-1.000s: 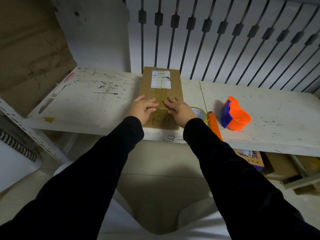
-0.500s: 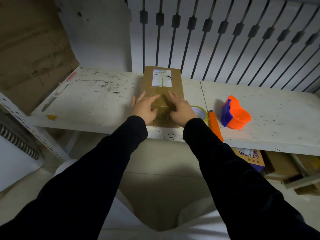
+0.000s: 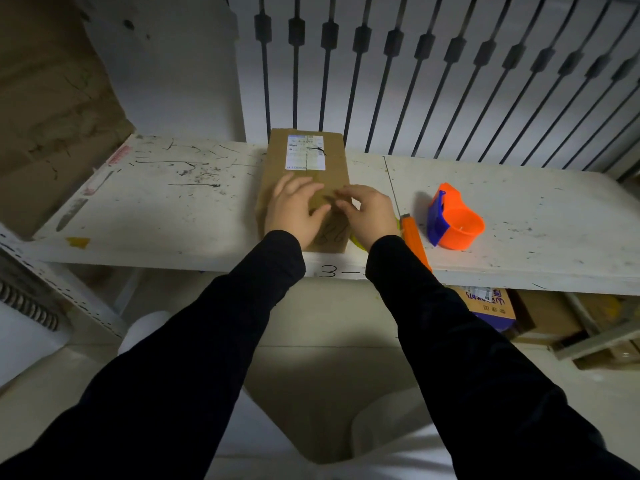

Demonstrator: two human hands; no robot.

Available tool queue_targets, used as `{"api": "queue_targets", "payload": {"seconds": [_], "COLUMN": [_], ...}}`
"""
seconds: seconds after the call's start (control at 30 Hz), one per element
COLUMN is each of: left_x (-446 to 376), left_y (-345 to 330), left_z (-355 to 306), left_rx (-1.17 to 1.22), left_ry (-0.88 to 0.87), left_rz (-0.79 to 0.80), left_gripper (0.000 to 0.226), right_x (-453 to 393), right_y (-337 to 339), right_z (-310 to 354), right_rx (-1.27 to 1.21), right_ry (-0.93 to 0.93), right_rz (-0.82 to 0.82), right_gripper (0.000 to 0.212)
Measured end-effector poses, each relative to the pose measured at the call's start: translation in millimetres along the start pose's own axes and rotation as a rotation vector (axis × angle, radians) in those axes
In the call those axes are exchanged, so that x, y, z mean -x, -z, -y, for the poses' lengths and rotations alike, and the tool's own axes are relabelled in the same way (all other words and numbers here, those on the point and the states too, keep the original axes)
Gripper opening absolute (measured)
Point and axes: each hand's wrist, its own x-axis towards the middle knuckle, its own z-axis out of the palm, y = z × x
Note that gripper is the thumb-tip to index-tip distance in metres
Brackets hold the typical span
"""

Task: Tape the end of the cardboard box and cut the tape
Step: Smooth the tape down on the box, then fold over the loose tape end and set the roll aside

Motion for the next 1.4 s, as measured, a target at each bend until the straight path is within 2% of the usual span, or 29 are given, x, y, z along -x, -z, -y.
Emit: {"api": "queue_targets", "payload": {"seconds": [0.13,0.4,0.5,0.6,0.73,0.83,0.97,1.13,1.4], "left_x": [6.5,9.4,9.2,8.9,5.0,0.1,-7.0,-18.0,-22.0], "left_y": [-15.1,-45.5,-66.7,-84.3,-99.2,-106.6,-114.5,-126.4,-130.5], "left_z": [-27.9,-57.9,-68.4,-76.0,-74.5,-73.0,-72.1,-68.0,-61.8], "left_rx": [0.067,0.175,0.180,0.087,-0.015,-0.011,-0.065,-0.216,-0.360], "left_ry": [-0.121,-0.119,-0.165,-0.169,-0.114,-0.110,-0.106,-0.063,-0.117], "left_rz": [0.040,0.171,0.277,0.373,0.379,0.408,0.442,0.463,0.457], "left_gripper": [0.035,0.041,0.038,0.038,0.032,0.037,0.038,0.035,0.037], "right_x": [1.9,7.9,7.1,6.0,0.7,-5.1,-12.5,-20.8,-30.2], "right_y": [3.3,23.8,31.0,36.1,34.6,30.3,21.5,15.0,13.5], "right_z": [-10.2,-38.4,-60.1,-80.0,-102.4,-112.0,-116.6,-123.5,-123.4], "right_rx": [-0.079,-0.176,-0.109,-0.018,0.084,0.139,0.340,0.464,0.536], "right_ry": [-0.049,-0.193,-0.266,-0.351,-0.387,-0.387,-0.334,-0.299,-0.339], "right_rz": [-0.022,-0.076,-0.083,-0.073,-0.049,-0.038,0.024,0.106,0.067], "right_gripper": [0.027,0.033,0.043,0.047,0.040,0.036,0.029,0.032,0.027]}}
